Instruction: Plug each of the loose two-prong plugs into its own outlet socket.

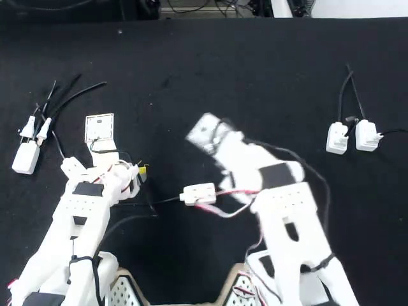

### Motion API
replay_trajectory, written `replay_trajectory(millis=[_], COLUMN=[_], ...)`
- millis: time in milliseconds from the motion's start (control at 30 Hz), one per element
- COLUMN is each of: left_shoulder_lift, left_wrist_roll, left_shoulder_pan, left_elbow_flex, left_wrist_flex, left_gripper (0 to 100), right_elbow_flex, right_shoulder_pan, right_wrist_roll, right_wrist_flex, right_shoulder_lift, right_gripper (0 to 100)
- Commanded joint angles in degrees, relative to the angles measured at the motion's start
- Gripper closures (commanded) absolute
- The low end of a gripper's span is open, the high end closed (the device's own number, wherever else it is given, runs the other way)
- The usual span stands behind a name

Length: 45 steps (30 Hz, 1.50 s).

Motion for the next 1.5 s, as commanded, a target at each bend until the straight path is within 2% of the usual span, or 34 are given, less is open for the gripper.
replay_trajectory(millis=[0, 133, 367, 633, 767, 867, 1067, 1233, 1467], left_shoulder_lift=[-2.02, -7.74, -28.22, -49.76, -58.81, -64.7, -64.7, -64.7, -64.7], left_wrist_roll=[0.26, 0.26, 0.35, 0.44, 0.35, -0.53, -8.35, -8.44, -8.44], left_shoulder_pan=[-0.57, -0.66, -2.86, -1.63, 4.26, 6.9, 7.96, 7.87, 7.6], left_elbow_flex=[-1.8, -1.54, 6.99, 16.22, 16.4, 17.63, 20.44, 20.44, 20.44], left_wrist_flex=[3.25, 6.42, 6.86, 8.97, 17.41, 20.22, 19.96, 19.96, 19.96], left_gripper=[79, 84, 75, 75, 74, 74, 75, 75, 75], right_elbow_flex=[-0.75, 0.31, 13.05, 21.14, 21.58, 21.58, 20.44, 19.3, 25.98], right_shoulder_pan=[-12.66, -17.32, -23.47, -28.84, -30.33, -30.95, -30.51, -30.51, -30.51], right_wrist_roll=[-10.11, -17.05, -25.58, -30.33, -30.15, -30.15, -29.89, -29.8, -29.8], right_wrist_flex=[-5.98, -13.71, -29.71, -45.27, -46.15, -46.33, -44.4, -34.73, -34.29], right_shoulder_lift=[-2.59, -0.75, 1.54, 1.89, 1.98, 1.98, -0.04, -10.59, -24.13], right_gripper=[98.8, 98.8, 98.8, 98.8, 98.8, 98.8, 98.8, 98.8, 98.8])
